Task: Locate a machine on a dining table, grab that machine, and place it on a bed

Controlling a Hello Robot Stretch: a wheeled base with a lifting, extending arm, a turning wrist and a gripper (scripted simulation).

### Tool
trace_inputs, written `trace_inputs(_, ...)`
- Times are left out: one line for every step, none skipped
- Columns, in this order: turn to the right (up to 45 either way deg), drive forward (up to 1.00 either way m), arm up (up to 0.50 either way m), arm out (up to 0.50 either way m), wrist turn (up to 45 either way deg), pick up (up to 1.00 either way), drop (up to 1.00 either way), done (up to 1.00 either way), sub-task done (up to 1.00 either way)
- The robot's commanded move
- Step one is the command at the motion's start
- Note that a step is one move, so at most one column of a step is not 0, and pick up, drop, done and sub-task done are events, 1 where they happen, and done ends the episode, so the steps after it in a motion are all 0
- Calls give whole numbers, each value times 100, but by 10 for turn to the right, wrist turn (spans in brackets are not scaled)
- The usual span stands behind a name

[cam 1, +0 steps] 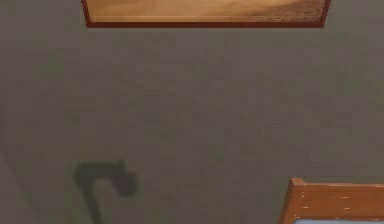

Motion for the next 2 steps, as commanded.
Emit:
trace_inputs(0, 0, 0, 0, 0, 0, 100, 0, 0)
trace_inputs(0, 0, 10, 0, 0, 0, 0, 0, 0)
